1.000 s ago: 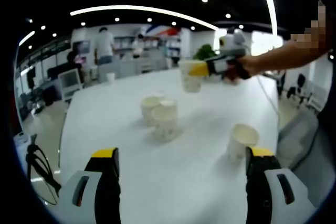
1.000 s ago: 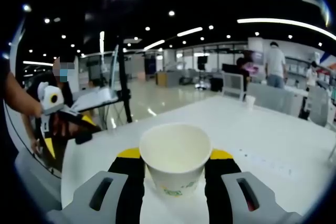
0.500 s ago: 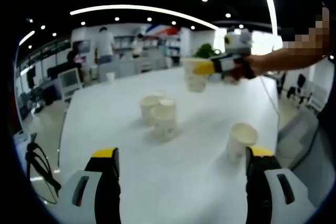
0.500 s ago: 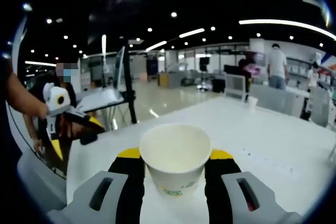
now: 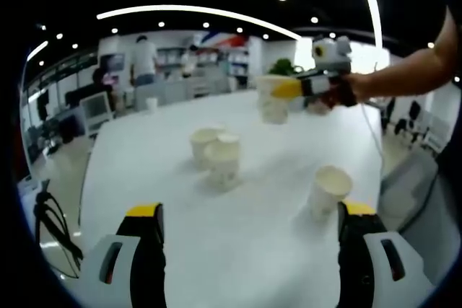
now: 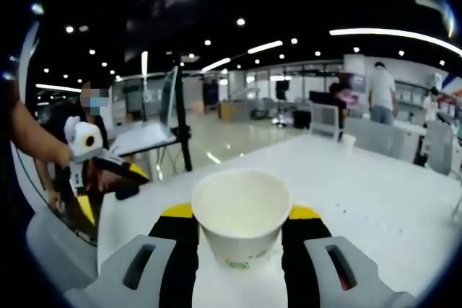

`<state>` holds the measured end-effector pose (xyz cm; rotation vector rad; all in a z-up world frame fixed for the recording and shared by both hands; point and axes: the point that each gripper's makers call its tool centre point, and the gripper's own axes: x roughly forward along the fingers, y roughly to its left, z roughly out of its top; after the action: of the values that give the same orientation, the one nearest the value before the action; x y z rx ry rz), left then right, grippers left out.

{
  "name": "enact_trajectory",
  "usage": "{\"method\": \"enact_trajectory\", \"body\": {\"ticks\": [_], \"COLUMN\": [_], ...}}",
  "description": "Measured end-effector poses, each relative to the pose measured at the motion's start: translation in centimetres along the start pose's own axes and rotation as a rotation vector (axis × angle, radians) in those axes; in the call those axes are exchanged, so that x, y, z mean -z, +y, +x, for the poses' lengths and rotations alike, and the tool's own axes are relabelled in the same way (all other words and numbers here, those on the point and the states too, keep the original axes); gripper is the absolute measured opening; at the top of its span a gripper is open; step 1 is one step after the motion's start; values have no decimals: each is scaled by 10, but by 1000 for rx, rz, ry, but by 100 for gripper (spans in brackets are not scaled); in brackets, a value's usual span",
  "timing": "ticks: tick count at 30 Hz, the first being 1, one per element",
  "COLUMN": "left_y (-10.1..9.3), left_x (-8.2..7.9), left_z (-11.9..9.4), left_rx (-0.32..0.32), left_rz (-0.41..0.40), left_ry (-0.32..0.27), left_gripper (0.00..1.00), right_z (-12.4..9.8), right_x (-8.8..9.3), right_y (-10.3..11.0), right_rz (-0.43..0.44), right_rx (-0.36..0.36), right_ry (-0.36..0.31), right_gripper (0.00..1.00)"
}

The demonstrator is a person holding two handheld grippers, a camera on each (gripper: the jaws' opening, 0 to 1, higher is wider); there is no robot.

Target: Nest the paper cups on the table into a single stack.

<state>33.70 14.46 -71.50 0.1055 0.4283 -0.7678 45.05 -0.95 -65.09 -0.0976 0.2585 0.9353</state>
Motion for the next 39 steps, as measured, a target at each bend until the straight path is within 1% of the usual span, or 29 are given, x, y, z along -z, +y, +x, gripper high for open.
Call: {"method": "enact_trajectory", "body": {"ticks": [23, 32, 39], "left_y": [-4, -9, -10], "left_x": [-6, -5, -5], "left_z": [4, 5, 5], "left_rx": [5, 11, 16], "left_rz": [-3, 1, 8], "left_ry": [-11, -8, -7], "left_gripper": [100, 100, 100], "right_z": [-14, -25, -31], "right_x": [3, 7, 5], "right_y": [34, 39, 45], "right_rz": [-1, 0, -4], "right_rx": [-35, -32, -33], "right_ry": [3, 2, -3], "right_gripper": [42, 42, 42]}}
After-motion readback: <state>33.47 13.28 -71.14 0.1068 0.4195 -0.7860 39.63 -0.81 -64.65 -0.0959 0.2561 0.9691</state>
